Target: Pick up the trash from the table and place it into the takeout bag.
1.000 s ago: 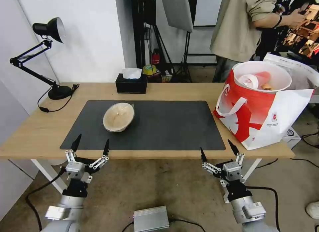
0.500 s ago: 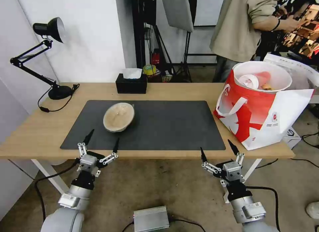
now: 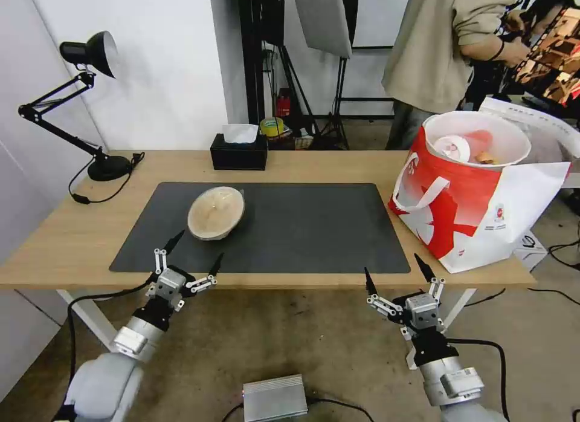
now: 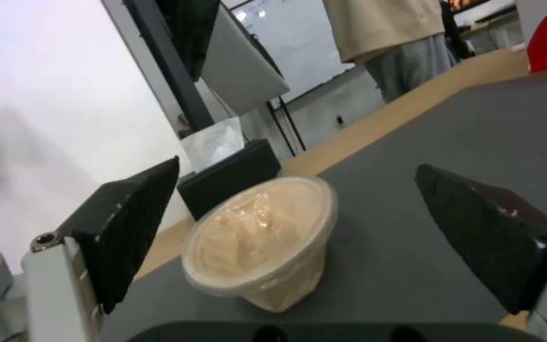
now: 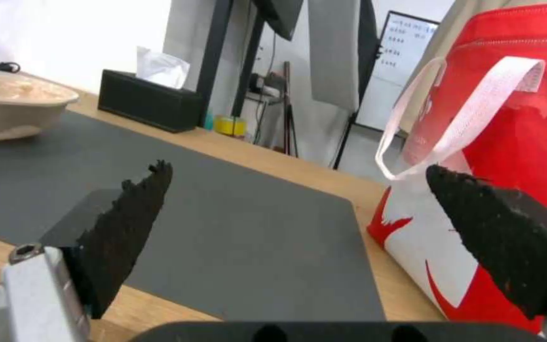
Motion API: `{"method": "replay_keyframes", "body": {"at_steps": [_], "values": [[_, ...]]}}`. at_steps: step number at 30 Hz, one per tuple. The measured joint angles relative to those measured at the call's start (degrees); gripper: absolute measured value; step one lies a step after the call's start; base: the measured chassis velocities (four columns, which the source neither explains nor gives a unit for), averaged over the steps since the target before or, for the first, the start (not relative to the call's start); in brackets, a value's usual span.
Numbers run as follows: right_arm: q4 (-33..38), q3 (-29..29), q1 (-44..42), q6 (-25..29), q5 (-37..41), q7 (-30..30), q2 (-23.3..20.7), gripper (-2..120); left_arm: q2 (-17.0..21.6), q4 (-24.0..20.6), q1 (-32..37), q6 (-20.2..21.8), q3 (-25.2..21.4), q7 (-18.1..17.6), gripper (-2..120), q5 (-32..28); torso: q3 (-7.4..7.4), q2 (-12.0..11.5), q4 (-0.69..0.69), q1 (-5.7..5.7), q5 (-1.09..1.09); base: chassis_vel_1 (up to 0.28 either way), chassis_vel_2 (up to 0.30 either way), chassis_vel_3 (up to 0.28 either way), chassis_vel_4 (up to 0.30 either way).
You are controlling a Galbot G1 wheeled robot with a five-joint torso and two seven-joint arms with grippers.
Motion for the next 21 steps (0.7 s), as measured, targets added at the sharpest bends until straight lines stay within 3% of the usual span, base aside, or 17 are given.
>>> {"method": "replay_keyframes", "body": {"at_steps": [12, 17, 21], "values": [[0.0, 0.0, 0.0, 0.0, 0.01, 0.0, 0.0, 100, 6.31, 0.07, -2.25, 3.98, 0.64, -0.01, 100, -4.05, 0.0, 0.0, 0.0, 0.0, 0.01, 0.0, 0.0, 0.0, 0.0], [0.0, 0.0, 0.0, -0.01, 0.01, 0.0, 0.0, 100, 10.27, 1.31, -4.44, 4.38, 2.0, 0.53, 100, -7.01, 0.0, 0.0, 0.0, 0.0, 0.01, 0.0, 0.0, 0.0, 0.0], [0.01, 0.0, 0.0, -0.01, 0.01, 0.0, 0.0, 100, 11.33, 2.13, -5.72, 3.99, 2.93, 1.31, 100, -8.41, 0.0, 0.0, 0.0, 0.0, 0.0, 0.0, 0.0, 0.0, 0.0]]}}
